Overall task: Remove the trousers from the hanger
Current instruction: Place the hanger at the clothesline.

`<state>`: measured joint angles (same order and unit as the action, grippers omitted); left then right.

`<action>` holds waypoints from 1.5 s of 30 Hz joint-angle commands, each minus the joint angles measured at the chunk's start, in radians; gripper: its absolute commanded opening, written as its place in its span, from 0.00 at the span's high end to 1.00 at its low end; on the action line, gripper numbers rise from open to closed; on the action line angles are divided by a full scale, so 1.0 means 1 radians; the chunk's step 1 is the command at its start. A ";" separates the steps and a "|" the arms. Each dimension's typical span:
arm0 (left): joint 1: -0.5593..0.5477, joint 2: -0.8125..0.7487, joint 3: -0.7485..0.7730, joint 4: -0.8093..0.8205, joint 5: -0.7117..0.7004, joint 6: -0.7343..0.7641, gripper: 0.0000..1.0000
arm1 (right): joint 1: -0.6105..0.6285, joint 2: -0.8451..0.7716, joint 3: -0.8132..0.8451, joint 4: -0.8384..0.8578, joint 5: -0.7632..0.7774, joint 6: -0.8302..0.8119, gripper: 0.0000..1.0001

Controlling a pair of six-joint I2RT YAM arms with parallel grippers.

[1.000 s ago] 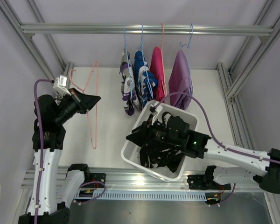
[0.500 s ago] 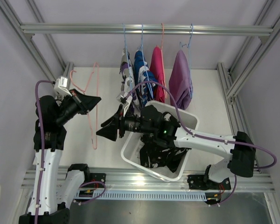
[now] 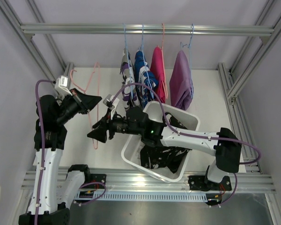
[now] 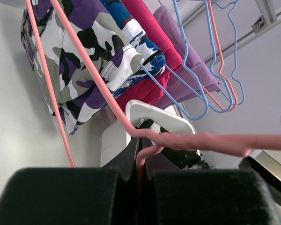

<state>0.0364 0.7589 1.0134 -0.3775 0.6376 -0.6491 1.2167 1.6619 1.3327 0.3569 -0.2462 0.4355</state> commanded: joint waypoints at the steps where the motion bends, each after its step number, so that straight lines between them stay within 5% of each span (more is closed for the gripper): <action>1: -0.004 -0.003 -0.001 0.040 0.034 -0.009 0.99 | 0.006 0.024 0.066 0.027 0.030 -0.061 0.40; 9: -0.006 0.003 0.007 0.032 0.022 0.012 0.99 | 0.004 0.058 0.083 0.054 0.013 -0.037 0.81; 17: -0.006 -0.001 -0.032 0.051 0.023 0.034 1.00 | 0.004 0.056 0.083 0.044 0.045 -0.034 1.00; 21: -0.006 -0.004 -0.044 0.055 0.024 0.052 0.97 | 0.003 0.055 0.089 0.031 0.065 -0.027 1.00; 23: -0.006 -0.007 -0.055 0.055 0.017 0.058 0.82 | 0.003 0.053 0.097 0.019 0.077 -0.024 1.00; 26: -0.006 -0.021 -0.074 0.066 0.016 0.068 0.77 | 0.003 0.049 0.105 0.002 0.099 -0.024 1.00; 31: -0.007 -0.033 -0.096 0.086 0.023 0.072 0.56 | 0.000 0.036 0.138 -0.027 0.140 -0.024 1.00; 45: -0.009 -0.079 -0.052 0.107 0.077 0.048 0.33 | -0.017 0.036 0.169 -0.078 0.171 -0.030 1.00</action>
<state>0.0345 0.6945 0.9226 -0.3149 0.6773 -0.6014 1.2049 1.7100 1.4574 0.2668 -0.0986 0.4168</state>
